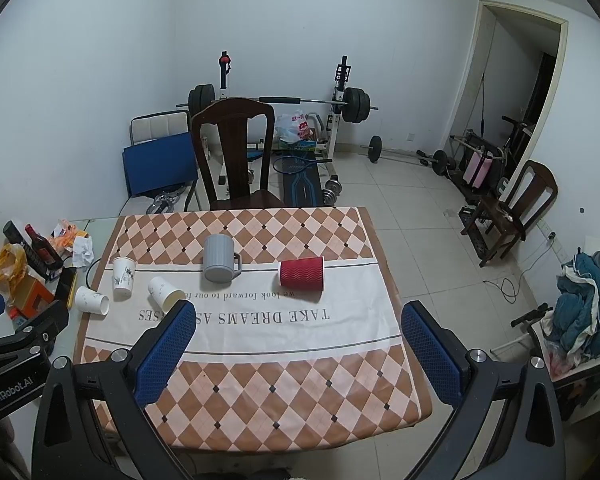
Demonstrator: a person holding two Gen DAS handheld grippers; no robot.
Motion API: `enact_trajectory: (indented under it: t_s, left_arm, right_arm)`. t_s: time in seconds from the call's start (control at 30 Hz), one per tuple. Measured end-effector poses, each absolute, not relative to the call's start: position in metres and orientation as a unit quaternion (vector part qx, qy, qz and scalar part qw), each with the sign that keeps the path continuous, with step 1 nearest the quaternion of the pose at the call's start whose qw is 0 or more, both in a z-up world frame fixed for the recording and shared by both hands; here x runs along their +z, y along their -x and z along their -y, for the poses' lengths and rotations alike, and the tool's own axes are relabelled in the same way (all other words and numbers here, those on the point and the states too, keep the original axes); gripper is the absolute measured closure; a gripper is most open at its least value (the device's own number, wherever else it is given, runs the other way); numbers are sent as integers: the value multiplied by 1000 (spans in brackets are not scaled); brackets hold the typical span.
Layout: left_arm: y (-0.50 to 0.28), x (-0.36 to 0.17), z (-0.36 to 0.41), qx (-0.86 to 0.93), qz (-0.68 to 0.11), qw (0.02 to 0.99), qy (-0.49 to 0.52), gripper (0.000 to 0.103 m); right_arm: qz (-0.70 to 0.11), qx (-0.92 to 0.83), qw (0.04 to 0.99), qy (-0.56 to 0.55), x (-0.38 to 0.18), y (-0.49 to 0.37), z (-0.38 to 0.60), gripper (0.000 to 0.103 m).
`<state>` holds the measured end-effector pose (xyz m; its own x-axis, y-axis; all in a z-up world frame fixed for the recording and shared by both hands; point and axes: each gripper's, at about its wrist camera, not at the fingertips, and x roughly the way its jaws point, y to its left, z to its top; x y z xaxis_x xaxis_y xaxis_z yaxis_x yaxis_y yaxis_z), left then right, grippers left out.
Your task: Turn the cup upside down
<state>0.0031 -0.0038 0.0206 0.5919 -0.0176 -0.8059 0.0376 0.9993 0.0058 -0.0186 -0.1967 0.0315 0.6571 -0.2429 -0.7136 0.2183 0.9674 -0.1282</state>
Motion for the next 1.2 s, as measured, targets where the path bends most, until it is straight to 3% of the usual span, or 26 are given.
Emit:
enact_trajectory:
  t_s: [1.2]
  left_arm:
    - [-9,31,-3,-28,-452,892,-6,0]
  right_arm:
    - [-394,-126,910,13,33,18,194,0]
